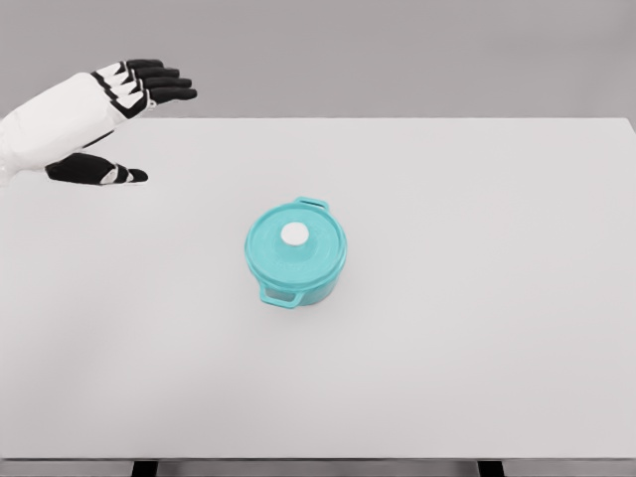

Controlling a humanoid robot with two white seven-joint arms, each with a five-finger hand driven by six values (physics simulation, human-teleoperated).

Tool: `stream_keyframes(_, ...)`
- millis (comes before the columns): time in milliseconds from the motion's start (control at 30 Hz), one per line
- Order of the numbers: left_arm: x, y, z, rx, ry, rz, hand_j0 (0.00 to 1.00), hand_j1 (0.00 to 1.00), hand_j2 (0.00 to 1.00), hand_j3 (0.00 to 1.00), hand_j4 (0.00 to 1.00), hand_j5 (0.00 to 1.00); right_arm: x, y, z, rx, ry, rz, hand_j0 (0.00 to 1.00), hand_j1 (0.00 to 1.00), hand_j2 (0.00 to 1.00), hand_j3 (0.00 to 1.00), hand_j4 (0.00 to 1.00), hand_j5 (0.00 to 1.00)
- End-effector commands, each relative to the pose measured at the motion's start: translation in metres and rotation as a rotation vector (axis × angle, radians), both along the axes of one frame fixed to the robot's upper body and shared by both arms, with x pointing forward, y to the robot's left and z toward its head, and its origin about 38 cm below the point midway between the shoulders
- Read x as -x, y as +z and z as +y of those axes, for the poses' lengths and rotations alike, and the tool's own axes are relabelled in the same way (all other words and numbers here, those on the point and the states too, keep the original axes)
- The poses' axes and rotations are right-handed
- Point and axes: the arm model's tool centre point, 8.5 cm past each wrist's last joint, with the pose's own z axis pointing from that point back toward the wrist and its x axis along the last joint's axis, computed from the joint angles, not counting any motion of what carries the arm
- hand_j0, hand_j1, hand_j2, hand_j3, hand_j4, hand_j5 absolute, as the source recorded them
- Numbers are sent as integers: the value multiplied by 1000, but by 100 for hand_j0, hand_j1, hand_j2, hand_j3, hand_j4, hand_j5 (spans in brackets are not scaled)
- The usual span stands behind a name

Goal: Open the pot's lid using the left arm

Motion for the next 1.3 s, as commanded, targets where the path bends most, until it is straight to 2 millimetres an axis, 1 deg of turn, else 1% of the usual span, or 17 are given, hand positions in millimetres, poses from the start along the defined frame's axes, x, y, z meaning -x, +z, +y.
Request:
stream_keyframes(0, 0, -45, -21, -247, -32, 96, 100, 100, 100, 100, 100, 100, 0, 0, 0, 0, 0, 0, 100, 100, 100, 100, 100, 100)
stream_keyframes(67, -6, -49, -43, -400, -76, 102, 100, 100, 100, 100, 100, 100, 0, 0, 0, 0, 0, 0, 100, 100, 100, 100, 100, 100)
stream_keyframes(100, -8, -45, -48, -448, -87, 99, 100, 100, 100, 100, 100, 100, 0, 0, 0, 0, -2, 0, 100, 100, 100, 100, 100, 100)
stream_keyframes(233, -15, -21, -61, -479, -110, 38, 100, 100, 100, 100, 100, 100, 0, 0, 0, 0, 0, 0, 100, 100, 100, 100, 100, 100)
stream_keyframes(367, -18, -11, -91, -569, -190, 0, 100, 100, 100, 100, 100, 100, 0, 0, 0, 0, 0, 0, 100, 100, 100, 100, 100, 100)
stream_keyframes(433, -19, -3, -115, -617, -247, -36, 100, 100, 100, 100, 100, 100, 0, 0, 0, 0, 0, 0, 100, 100, 100, 100, 100, 100)
stream_keyframes(467, -18, -3, -120, -632, -261, -39, 100, 100, 100, 100, 100, 100, 0, 0, 0, 0, 0, 0, 100, 100, 100, 100, 100, 100)
stream_keyframes(500, -17, -4, -132, -649, -293, -47, 100, 100, 100, 100, 100, 100, 0, 0, 0, 0, 0, 0, 100, 100, 100, 100, 100, 100)
stream_keyframes(533, -16, -10, -148, -669, -330, -53, 100, 100, 100, 100, 100, 100, 0, 0, 0, 0, -2, 0, 100, 100, 100, 100, 100, 100)
stream_keyframes(600, -14, -10, -171, -684, -371, -87, 100, 100, 100, 100, 100, 100, 0, 0, 0, 0, 0, 0, 100, 100, 100, 100, 100, 100)
stream_keyframes(700, -12, -9, -182, -682, -395, -97, 100, 100, 100, 100, 100, 100, 0, 0, 0, 0, 0, 0, 100, 100, 100, 100, 100, 100)
stream_keyframes(767, -10, -15, -194, -692, -426, -96, 100, 100, 100, 100, 100, 100, 0, 0, 0, 0, 0, 0, 100, 100, 100, 100, 100, 100)
stream_keyframes(867, -7, -19, -204, -690, -451, -94, 100, 100, 100, 100, 100, 100, 0, 0, 0, 0, 0, 0, 100, 100, 100, 100, 100, 100)
stream_keyframes(967, -9, -20, -207, -687, -452, -92, 100, 100, 100, 100, 100, 100, 0, 0, 0, 0, 0, 0, 100, 100, 100, 100, 100, 100)
stream_keyframes(1033, -10, -23, -205, -700, -442, -93, 100, 100, 100, 100, 100, 100, 0, 0, 0, 0, -2, 0, 100, 100, 100, 100, 100, 100)
stream_keyframes(1167, -39, -40, -185, -741, -342, -35, 100, 100, 100, 100, 100, 100, 0, 0, 0, 0, -2, 0, 100, 100, 100, 100, 100, 100)
stream_keyframes(1267, -41, -44, -183, -747, -333, -28, 100, 100, 100, 100, 100, 100, 0, 0, 0, 0, -2, 0, 100, 100, 100, 100, 100, 100)
